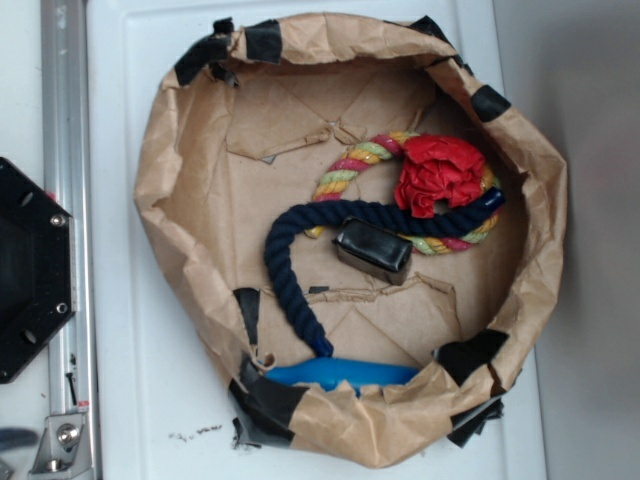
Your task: Grab the blue bottle.
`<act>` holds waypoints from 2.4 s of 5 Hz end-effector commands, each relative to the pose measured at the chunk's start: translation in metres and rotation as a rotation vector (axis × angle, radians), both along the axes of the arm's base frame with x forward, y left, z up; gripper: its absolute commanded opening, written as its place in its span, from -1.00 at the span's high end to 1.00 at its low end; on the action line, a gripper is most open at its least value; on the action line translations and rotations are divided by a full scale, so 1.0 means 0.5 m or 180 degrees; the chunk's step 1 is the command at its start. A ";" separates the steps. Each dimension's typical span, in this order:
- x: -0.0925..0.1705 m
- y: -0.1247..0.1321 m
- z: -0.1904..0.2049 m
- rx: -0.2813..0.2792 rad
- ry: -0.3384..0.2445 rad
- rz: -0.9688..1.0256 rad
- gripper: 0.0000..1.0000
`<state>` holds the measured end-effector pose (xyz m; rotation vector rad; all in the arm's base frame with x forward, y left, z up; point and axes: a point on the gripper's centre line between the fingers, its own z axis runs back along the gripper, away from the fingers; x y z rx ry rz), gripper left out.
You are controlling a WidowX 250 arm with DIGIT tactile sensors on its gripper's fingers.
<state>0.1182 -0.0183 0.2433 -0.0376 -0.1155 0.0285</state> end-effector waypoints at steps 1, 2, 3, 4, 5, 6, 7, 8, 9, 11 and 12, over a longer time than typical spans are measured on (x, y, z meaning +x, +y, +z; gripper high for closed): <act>0.000 0.000 0.000 0.0000 0.0000 0.0000 -1.00; 0.077 0.012 -0.040 0.0045 -0.0231 -0.0431 -1.00; 0.180 0.035 -0.105 -0.0010 -0.0688 -0.0635 -1.00; 0.247 0.060 -0.171 -0.0076 -0.0579 -0.0733 -1.00; 0.308 0.039 -0.248 -0.0061 -0.0631 -0.1142 -1.00; 0.312 -0.035 -0.311 0.0120 -0.0569 -0.1962 -1.00; 0.271 -0.126 -0.313 -0.0074 -0.0711 -0.2742 -1.00; 0.249 -0.171 -0.288 -0.0248 -0.0869 -0.3100 -1.00; 0.277 -0.171 -0.305 -0.0548 -0.0829 -0.2725 -1.00; 0.302 -0.229 -0.411 -0.1098 -0.0487 -0.2373 -1.00; 0.298 -0.227 -0.467 -0.0782 -0.0198 -0.2323 1.00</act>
